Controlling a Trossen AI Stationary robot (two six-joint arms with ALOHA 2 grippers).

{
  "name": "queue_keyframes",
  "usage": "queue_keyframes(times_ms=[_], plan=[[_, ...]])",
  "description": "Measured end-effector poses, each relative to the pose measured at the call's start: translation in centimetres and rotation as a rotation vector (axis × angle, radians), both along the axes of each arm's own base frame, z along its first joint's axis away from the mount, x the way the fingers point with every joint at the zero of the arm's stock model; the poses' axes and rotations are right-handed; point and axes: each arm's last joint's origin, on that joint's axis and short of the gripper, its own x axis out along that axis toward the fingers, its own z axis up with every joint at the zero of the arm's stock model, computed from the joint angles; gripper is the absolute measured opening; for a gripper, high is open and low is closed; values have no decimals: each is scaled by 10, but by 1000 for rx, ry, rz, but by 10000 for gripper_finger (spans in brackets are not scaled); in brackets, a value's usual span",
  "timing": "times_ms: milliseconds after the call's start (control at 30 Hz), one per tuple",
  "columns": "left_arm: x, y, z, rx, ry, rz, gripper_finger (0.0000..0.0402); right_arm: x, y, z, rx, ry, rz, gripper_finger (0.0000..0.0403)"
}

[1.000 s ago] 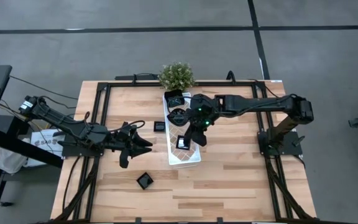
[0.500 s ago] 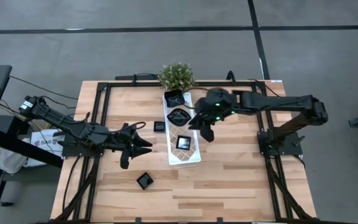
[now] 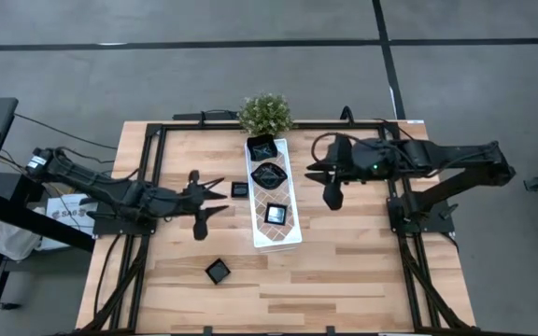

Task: Pick & Place Mini shaped plates
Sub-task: Stack the top square plate on the other square plate on the shelf

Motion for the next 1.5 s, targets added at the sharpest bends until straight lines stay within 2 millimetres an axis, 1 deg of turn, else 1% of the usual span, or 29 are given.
queue_keyframes(times_ms=[100,233,367,433,567,667,800,1033,1233,1367,1500], plan=[[-2,12,-7,25,91,43,124,-2,6,-3,23,23,-29,91],[-4,33,-18,-5,234,64,124,2,15,-10,36,57,-58,91],[1,51,-24,-29,270,46,124,8,23,-19,15,106,-84,91],[2,60,-35,-42,295,28,124,9,25,-22,-3,132,-90,91],[0,72,-63,-91,332,35,124,10,25,-26,-25,155,-108,91],[0,75,-82,-97,324,38,124,7,23,-25,-49,167,-100,91],[6,73,-96,-79,288,16,124,4,18,-21,-82,160,-100,91],[16,74,-121,-28,359,-19,124,3,6,-19,-102,164,-135,91],[18,73,-142,-18,443,-9,124,1,3,-20,-104,185,-142,91],[18,74,-150,3,478,17,124,1,3,-20,-103,186,-140,91],[18,76,-151,27,476,46,124,1,3,-20,-102,187,-139,91]])
